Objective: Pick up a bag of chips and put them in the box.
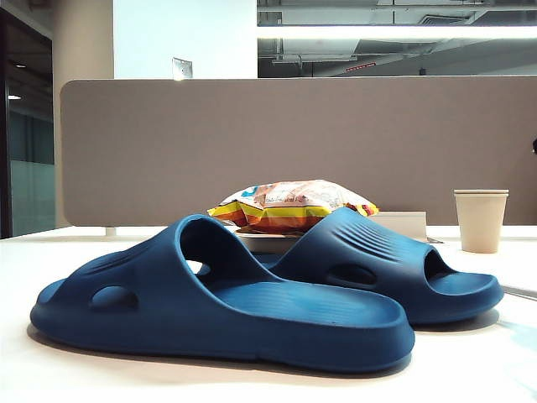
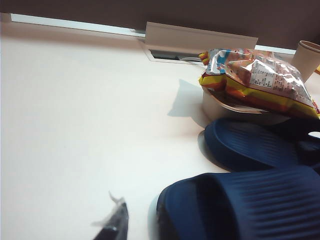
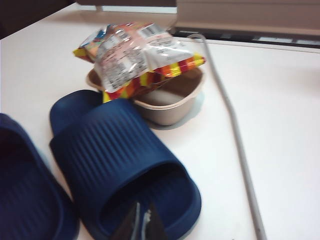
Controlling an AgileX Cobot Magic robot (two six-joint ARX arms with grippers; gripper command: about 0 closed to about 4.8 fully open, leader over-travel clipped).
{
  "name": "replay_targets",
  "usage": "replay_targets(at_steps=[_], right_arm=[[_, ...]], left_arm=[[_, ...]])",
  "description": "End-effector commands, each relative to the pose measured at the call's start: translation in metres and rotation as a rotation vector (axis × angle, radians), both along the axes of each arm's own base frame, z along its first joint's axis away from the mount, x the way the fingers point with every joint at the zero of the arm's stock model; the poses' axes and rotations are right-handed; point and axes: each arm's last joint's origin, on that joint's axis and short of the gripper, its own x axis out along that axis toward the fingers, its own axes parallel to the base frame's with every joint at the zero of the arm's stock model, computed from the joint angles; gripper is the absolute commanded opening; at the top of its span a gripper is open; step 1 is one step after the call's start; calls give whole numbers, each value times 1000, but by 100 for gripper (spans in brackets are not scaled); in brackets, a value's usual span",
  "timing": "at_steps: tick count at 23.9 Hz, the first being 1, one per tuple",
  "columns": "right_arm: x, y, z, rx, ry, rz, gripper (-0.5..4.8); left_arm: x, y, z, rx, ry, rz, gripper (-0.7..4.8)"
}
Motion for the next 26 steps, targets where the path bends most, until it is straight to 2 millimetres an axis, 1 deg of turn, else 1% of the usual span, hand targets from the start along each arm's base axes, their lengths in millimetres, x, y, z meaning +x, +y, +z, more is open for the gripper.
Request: replay_targets(at_steps=[1,6,11,18,26], right_arm=[[0,-2,-1,8,-20,-25,22],[-1,-5,-6,27,-22,-78,22],[-3,-8,-7,32,-39,-133,22],[-4,-9,-7,33,-53,-150,22],[-5,-13,-21,66,-39,-187,22]], left_arm=[[0,0,-1,-1,10,0,75],[0,0,-1,-1,10,0,75],[0,0,-1,-1,10,0,75],[0,0,-1,-1,10,0,75],[0,0,-1,-1,10,0,75]])
